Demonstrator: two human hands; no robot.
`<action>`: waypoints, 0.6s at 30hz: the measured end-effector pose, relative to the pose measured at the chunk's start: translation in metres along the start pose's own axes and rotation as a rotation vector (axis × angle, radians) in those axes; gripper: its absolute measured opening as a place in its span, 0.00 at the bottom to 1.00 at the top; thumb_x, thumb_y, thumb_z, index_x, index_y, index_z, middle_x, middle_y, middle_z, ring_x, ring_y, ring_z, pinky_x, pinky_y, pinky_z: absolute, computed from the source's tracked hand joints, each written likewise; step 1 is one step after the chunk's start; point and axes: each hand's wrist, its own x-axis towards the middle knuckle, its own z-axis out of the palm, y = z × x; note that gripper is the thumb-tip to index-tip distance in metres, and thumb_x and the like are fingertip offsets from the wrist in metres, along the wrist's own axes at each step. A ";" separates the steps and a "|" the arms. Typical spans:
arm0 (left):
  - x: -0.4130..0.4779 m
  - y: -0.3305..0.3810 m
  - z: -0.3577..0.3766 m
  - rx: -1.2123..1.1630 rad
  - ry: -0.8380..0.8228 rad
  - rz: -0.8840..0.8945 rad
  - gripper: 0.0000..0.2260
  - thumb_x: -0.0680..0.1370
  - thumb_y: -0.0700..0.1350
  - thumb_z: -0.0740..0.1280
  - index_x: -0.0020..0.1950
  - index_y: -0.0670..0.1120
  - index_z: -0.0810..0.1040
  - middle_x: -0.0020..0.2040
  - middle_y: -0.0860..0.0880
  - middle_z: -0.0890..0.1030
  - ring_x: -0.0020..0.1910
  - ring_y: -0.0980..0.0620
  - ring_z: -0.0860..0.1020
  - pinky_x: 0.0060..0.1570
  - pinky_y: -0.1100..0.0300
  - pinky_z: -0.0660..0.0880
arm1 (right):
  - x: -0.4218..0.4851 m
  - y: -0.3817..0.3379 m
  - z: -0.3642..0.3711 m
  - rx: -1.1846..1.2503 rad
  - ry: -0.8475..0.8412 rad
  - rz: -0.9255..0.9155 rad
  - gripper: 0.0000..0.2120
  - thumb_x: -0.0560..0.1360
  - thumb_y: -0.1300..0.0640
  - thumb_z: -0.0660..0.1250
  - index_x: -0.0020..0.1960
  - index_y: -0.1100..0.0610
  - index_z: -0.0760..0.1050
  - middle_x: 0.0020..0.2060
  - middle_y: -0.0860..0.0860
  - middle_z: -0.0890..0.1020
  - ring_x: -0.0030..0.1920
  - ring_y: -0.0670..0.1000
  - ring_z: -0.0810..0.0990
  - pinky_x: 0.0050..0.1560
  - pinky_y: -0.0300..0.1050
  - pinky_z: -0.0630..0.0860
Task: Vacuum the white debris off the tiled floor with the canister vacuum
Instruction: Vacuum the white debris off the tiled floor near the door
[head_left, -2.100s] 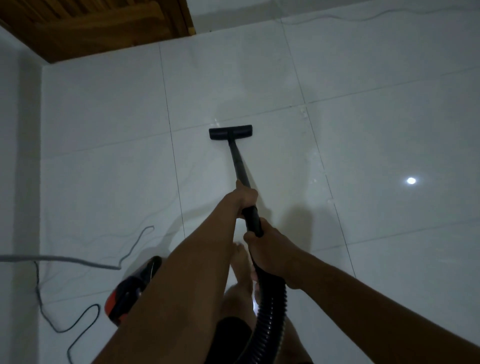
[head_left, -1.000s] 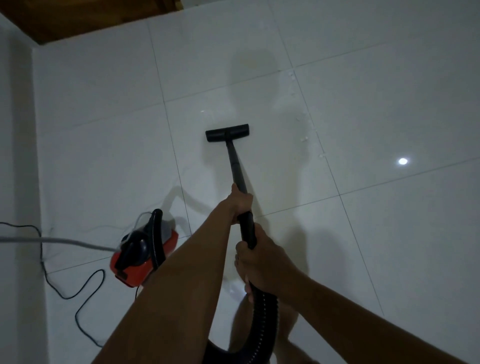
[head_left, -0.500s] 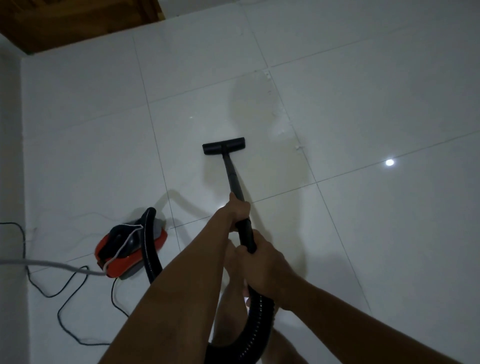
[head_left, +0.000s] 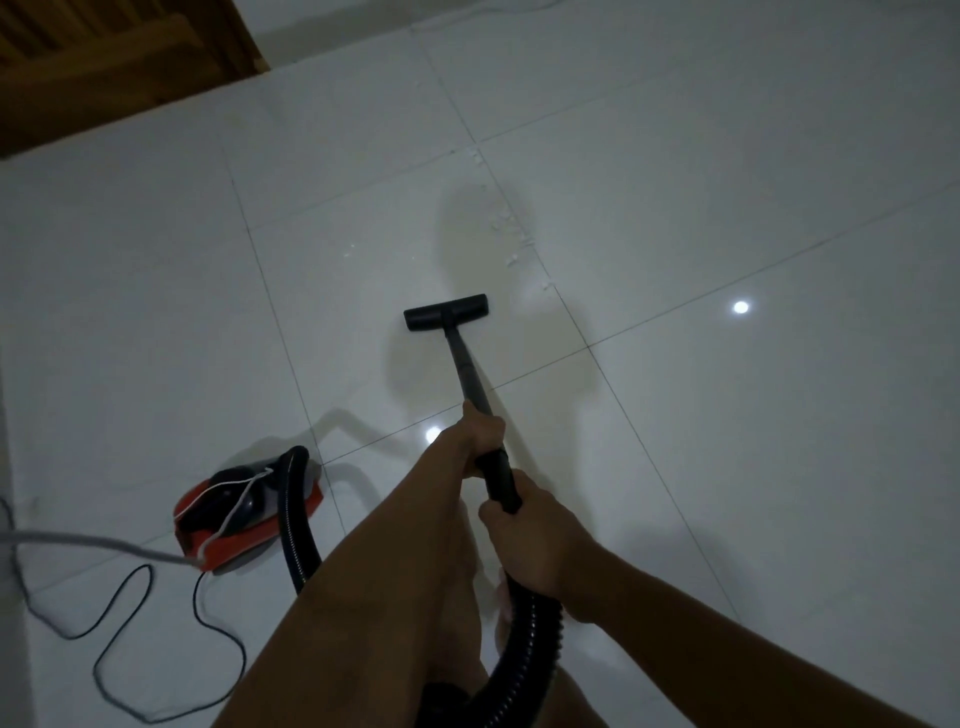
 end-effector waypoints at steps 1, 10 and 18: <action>-0.001 -0.001 0.001 0.006 0.000 0.000 0.30 0.82 0.42 0.59 0.80 0.50 0.46 0.56 0.39 0.74 0.40 0.46 0.75 0.29 0.54 0.74 | -0.001 0.002 0.001 0.001 0.005 -0.001 0.19 0.84 0.45 0.59 0.74 0.48 0.66 0.41 0.47 0.76 0.41 0.48 0.78 0.55 0.51 0.80; 0.013 0.002 -0.020 0.048 -0.014 0.013 0.32 0.82 0.42 0.58 0.80 0.53 0.43 0.52 0.41 0.73 0.38 0.47 0.75 0.29 0.54 0.74 | 0.033 0.003 0.019 0.005 -0.015 0.010 0.22 0.83 0.47 0.61 0.75 0.47 0.63 0.46 0.53 0.80 0.43 0.53 0.82 0.57 0.59 0.83; 0.074 0.029 -0.062 0.005 0.015 0.066 0.34 0.83 0.41 0.57 0.80 0.55 0.39 0.67 0.36 0.72 0.38 0.47 0.73 0.32 0.54 0.74 | 0.098 -0.022 0.028 0.103 -0.062 0.001 0.19 0.85 0.53 0.59 0.75 0.47 0.61 0.38 0.55 0.77 0.22 0.46 0.76 0.25 0.38 0.75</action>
